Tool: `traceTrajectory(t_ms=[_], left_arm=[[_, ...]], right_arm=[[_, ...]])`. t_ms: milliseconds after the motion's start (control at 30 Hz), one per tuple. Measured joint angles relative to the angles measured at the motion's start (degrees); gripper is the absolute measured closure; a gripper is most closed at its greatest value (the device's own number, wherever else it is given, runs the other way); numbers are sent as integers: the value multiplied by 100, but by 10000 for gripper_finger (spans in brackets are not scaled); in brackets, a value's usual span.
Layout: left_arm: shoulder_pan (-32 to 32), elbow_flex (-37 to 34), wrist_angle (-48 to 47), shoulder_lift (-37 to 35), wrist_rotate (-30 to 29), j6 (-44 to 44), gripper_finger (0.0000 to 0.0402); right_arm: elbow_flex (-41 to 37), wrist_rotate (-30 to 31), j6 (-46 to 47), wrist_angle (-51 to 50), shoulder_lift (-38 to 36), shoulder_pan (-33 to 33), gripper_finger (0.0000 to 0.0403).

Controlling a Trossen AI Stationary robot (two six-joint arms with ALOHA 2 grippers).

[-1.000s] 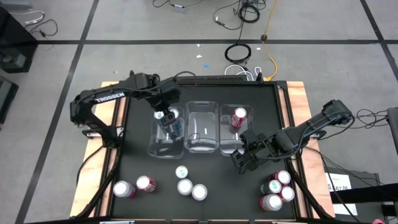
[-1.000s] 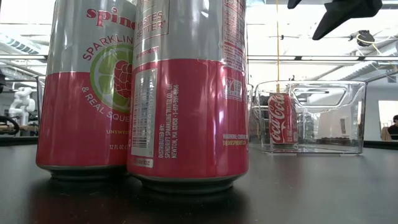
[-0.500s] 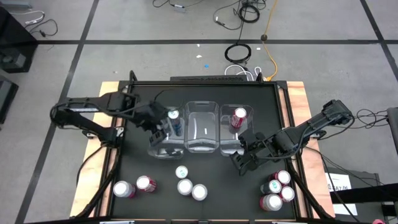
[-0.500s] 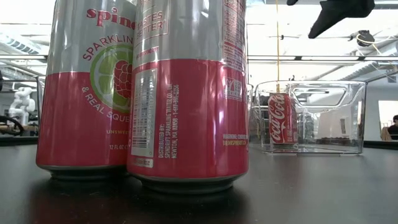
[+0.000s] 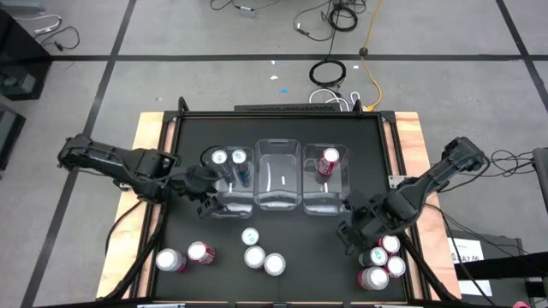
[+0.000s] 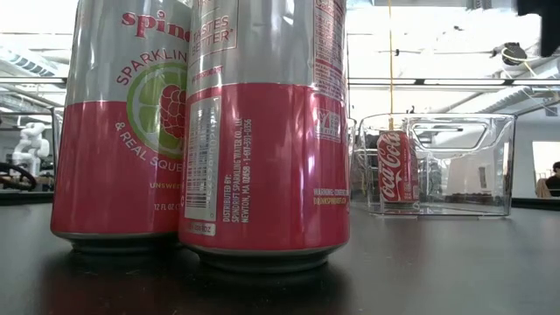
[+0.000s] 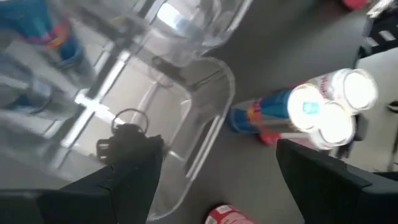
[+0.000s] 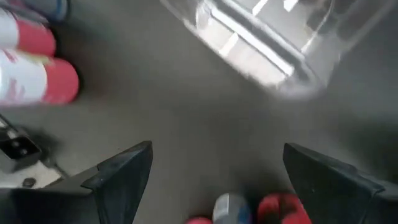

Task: Sort soda cans
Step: Put the bottom right red soda can into the right transparent bin

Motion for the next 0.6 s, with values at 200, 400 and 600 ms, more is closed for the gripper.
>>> traceTrajectory(t_ms=[200,400,600], left_arm=[[-80,-304,-84,-427,-214,74,77],[-78,-371,-577,-969,-346,249,77],[-78,-371,-947,-1422,-355,449,77]], right_arm=[[45,-144,1105,-218,2,405,69],[645,114,1987,-289,37,637,89],[1320,110,2417,-925,565,639,99]])
